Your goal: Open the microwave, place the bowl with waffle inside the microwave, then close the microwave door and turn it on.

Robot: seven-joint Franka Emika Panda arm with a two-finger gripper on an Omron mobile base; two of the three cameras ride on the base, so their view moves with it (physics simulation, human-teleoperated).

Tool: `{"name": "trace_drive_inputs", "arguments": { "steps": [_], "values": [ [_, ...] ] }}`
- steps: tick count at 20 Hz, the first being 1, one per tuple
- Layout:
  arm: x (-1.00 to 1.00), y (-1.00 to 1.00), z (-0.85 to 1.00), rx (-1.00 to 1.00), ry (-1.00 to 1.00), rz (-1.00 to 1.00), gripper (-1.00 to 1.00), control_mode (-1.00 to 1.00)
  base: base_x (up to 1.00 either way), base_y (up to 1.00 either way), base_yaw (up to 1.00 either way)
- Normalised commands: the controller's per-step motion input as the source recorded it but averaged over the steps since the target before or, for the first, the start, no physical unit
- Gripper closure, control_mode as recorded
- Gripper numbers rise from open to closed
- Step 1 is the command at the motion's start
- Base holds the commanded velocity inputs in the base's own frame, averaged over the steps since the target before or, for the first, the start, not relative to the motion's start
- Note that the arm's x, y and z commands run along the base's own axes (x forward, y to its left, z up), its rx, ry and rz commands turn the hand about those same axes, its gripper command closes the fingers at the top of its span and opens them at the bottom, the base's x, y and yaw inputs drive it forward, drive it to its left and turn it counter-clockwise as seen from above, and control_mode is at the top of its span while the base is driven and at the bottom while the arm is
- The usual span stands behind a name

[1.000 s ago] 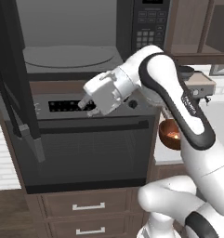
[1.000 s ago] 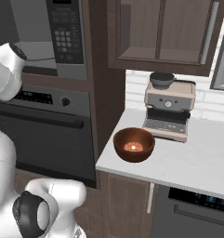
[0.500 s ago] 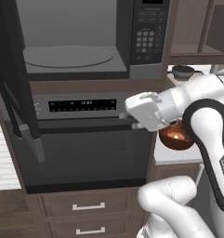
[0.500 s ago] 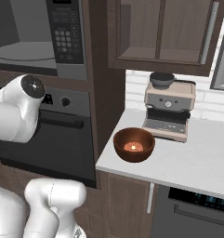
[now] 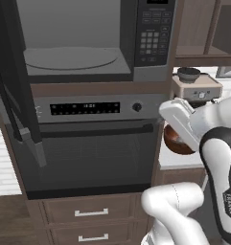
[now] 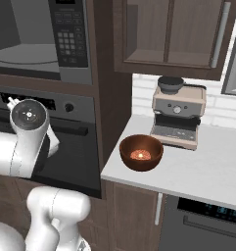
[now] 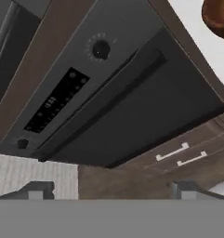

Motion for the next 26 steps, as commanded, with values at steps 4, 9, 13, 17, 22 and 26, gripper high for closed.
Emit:
{"name": "trace_drive_inputs", "arguments": {
  "steps": [4, 9, 13, 17, 22, 26],
  "values": [
    [0.07, -1.00, -0.25, -0.05, 0.34, -0.56, -1.00, -1.00, 0.00, 0.00, 0.00],
    [0.00, -1.00, -0.37, -0.01, 0.29, -0.35, -1.00, -1.00, 0.00, 0.00, 0.00],
    [0.00, -1.00, -0.49, 0.09, 0.03, -0.01, -1.00, -1.00, 0.00, 0.00, 0.00],
    [0.17, -1.00, -0.47, 0.11, 0.00, 0.01, -1.00, -1.00, 0.00, 0.00, 0.00],
    [0.51, -1.00, -0.39, 0.13, 0.00, 0.08, -1.00, -1.00, 0.00, 0.00, 0.00],
    [0.69, -1.00, -0.39, 0.11, 0.08, 0.12, -1.00, -1.00, 0.00, 0.00, 0.00]
  ]
}}
